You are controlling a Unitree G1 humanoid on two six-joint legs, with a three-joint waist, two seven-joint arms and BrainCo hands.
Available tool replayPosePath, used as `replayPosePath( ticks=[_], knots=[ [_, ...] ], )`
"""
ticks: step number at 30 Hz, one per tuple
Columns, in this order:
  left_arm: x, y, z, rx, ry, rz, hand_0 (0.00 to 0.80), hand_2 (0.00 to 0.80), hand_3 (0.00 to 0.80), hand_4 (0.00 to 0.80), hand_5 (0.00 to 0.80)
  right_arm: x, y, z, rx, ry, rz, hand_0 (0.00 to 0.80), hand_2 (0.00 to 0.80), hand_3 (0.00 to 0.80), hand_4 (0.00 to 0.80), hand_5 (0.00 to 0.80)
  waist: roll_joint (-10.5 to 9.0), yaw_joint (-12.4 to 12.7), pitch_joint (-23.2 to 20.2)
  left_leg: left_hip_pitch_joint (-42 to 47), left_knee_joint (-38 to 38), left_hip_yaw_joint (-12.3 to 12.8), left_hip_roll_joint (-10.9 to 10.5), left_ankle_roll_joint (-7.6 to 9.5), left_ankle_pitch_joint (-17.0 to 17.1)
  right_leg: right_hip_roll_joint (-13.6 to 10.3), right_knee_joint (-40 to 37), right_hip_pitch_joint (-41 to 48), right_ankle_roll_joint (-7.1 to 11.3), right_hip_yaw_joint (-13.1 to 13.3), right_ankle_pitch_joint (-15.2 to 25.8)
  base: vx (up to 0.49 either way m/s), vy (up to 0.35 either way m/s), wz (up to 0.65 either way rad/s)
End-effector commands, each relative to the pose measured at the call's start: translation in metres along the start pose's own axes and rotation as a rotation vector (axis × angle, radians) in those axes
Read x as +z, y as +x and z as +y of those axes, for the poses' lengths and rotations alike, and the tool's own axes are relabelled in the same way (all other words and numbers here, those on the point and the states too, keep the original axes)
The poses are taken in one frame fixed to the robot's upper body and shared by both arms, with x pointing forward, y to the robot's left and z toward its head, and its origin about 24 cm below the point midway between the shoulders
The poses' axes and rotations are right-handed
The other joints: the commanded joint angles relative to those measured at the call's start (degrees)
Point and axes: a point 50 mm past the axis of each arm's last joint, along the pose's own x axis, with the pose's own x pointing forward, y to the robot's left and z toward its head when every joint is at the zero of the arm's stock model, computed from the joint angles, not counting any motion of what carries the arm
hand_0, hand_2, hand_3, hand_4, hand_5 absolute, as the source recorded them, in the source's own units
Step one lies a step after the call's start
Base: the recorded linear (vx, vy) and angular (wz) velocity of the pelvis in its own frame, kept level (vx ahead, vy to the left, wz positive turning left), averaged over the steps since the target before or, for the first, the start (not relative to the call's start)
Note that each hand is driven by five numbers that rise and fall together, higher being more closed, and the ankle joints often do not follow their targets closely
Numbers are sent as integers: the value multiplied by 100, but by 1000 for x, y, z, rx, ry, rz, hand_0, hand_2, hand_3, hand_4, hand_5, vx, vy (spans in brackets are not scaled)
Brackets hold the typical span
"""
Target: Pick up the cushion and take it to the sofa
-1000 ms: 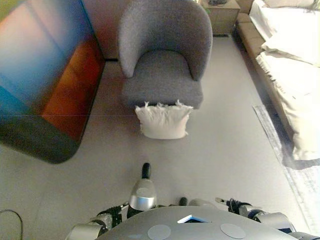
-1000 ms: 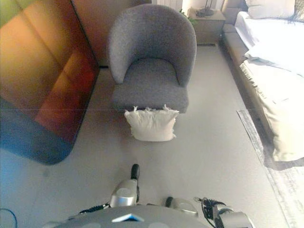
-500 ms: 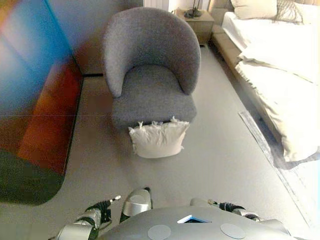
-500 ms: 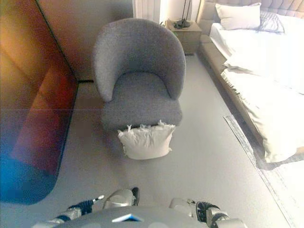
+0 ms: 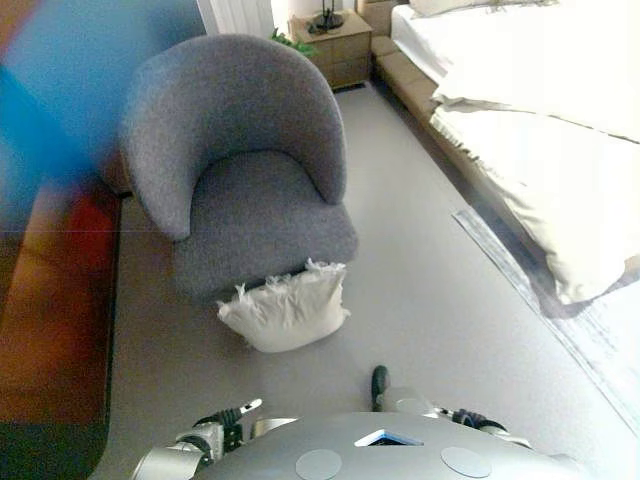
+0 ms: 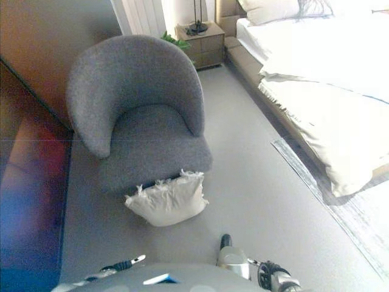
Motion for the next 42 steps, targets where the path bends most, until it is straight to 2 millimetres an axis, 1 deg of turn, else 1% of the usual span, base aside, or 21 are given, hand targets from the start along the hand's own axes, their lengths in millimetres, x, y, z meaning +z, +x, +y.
replayPosePath(
  ticks=[1, 4, 6, 7, 8, 10, 12, 15, 17, 21, 24, 27, 30, 32, 33, 35, 37, 38, 39, 41, 42],
  knots=[
    [12, -1, 25, 70, -3, -30, 0, 0, 0, 0, 0, 13, 1, 14, 19, -26, -35, 0, 0, 0, 0, 0, -536, -34, 28, 180, 610, -344, -342, 428, -842, -645, 640, -868, 553, 338, -177, 290, -286, 0],
    [18, -2, 20, 37, 67, -77, 0, 0, 0, 0, 0, 26, 0, 10, -6, -3, -61, 0, 0, 0, 0, 0, -550, 28, 11, -283, 1801, -201, -158, 286, -3, -504, 738, -603, 282, 135, -432, 212, -258, 9],
    [24, -2, 12, 10, 57, -115, 0, 0, 0, 0, 0, 32, 0, 6, -6, -16, -67, 0, 0, 0, 0, 0, -638, 140, 63, -877, 2680, -8, -243, 323, 182, -493, 711, -331, 127, 45, -583, 188, -262, 27],
    [27, -2, 9, 0, 38, -123, 0, 0, 0, 0, 0, 34, 0, 6, -7, -22, -66, 0, 0, 0, 0, 0, -682, 229, 111, -1200, 2992, 107, -261, 324, 189, -513, 681, -174, 76, -33, -643, 174, -192, 26],
    [28, -2, 9, 3, 25, -127, 0, 0, 0, 0, 0, 35, 0, 4, -10, -26, -64, 0, 0, 0, 0, 0, -698, 332, 147, -1359, 3002, 89, -414, 361, 61, -542, 646, -55, 88, -114, -689, 180, -130, 22],
    [28, -2, 10, 6, 3, -133, 0, 0, 0, 0, 0, 38, 0, 2, -8, -25, -60, 0, 0, 0, 0, 0, -655, 509, 234, -1530, 2652, 191, -665, 411, -47, -485, 621, 181, 123, -180, -853, 198, -56, 16],
    [27, -2, 12, -7, 13, -132, 0, 0, 0, 0, 0, 38, 0, 1, -10, -19, -52, 0, 0, 0, 0, 0, -587, 570, 281, -1512, 2086, 486, -664, 383, 47, -364, 527, 385, 152, -221, -953, 214, 4, 20],
    [27, -2, 12, -22, 15, -134, 0, 0, 0, 0, 0, 32, 0, 2, -10, -16, -23, 0, 0, 0, 0, 0, -433, 686, 336, -1769, 1174, 884, -584, 254, 479, -114, 355, 731, 169, -211, -1119, 270, 33, 43],
    [26, -2, 11, -26, 6, -132, 0, 0, 0, 0, 0, 27, 1, 3, -12, -26, -14, 0, 0, 0, 0, 0, -341, 828, 365, -1994, 608, 911, -486, 132, 880, 19, 224, 1032, 154, -138, -1267, 323, 48, 41],
    [13, -1, 13, -22, -52, -95, 0, 0, 0, 0, 0, 25, 1, 5, -14, -50, -5, 0, 0, 0, 0, 0, -296, 1069, 323, -2157, -100, 534, -396, 39, 1315, 100, 126, 1416, 125, 235, -1503, 337, 68, 14],
    [5, -1, 13, -19, -74, -72, 0, 0, 0, 0, 0, 21, 1, 4, -25, -58, 11, 0, 0, 0, 0, 0, -283, 1084, 275, -2164, -216, 538, -266, 18, 1344, 75, 186, 1560, 127, 364, -1659, 329, 128, -8],
    [4, 0, 13, -21, -75, -57, 0, 0, 0, 0, 0, 17, 1, 4, -35, -61, 29, 0, 0, 0, 0, 0, -301, 1060, 226, -2086, -151, 553, -208, 77, 1191, -64, 277, 1633, 191, 392, -1766, 335, 164, -11],
    [8, -1, 13, -14, -78, -59, 0, 0, 0, 0, 0, 15, 1, 6, -35, -58, 33, 0, 0, 0, 0, 0, -323, 1019, 164, -2021, 22, 567, -235, 226, 958, -246, 565, 1585, 313, 375, -1872, 307, 198, -26],
    [15, -1, 16, -14, -55, -73, 0, 0, 0, 0, 0, 14, 1, 8, -30, -41, 32, 0, 0, 0, 0, 0, -381, 992, 143, -2104, 402, 600, -341, 370, 762, -382, 815, 1563, 412, 384, -1862, 251, 173, -42],
    [19, -2, 18, -9, -44, -77, 0, 0, 0, 0, 0, 14, 1, 10, -29, -27, 25, 0, 0, 0, 0, 0, -446, 1004, 115, -2143, 503, 631, -428, 492, 658, -499, 1004, 1576, 504, 396, -1725, 241, 182, -19],
    [25, -3, 22, 3, -29, -84, 0, 0, 0, 0, 0, 19, 1, 14, -26, -24, -4, 0, 0, 0, 0, 0, -529, 959, 65, -2002, 399, 703, -581, 702, 575, -735, 1873, 1242, 793, 452, -988, 224, 196, -8],
    [31, -4, 27, 10, 1, -95, 0, 0, 0, 0, 0, 25, 0, 14, -34, -17, -38, 0, 0, 0, 0, 0, -390, 844, 87, -1696, 237, 740, -567, 837, 462, -749, 3204, 467, 867, 532, -478, 202, 200, -17],
    [32, -4, 28, 14, 13, -99, 0, 0, 0, 0, 0, 27, 0, 13, -51, 7, -53, 0, 0, 0, 0, 0, -379, 826, 89, -1652, 210, 750, -571, 850, 439, -750, 3314, 346, 866, 544, -427, 225, 172, -2],
    [35, -4, 31, 27, 0, -104, 0, 0, 0, 0, 0, 32, 0, 13, -48, 13, -73, 0, 0, 0, 0, 0, -262, 688, 148, -1306, 34, 813, -488, 842, 382, -667, 3588, -281, 798, 394, -387, 224, 58, -4],
    [41, -5, 35, 38, -3, -116, 0, 0, 0, 0, 0, 35, 0, 11, -43, 37, -82, 0, 0, 0, 0, 0, -336, 593, 216, -1135, -61, 909, -526, 792, 361, -531, 2889, -367, 706, 91, -760, 223, -54, -20],
    [43, -6, 36, 43, -5, -122, 0, 0, 0, 0, 0, 36, 0, 11, -39, 36, -87, 0, 0, 0, 0, 0, -381, 541, 253, -1029, -79, 934, -546, 766, 290, -582, 2481, -449, 698, -63, -698, 205, -124, -15]
  ],
)
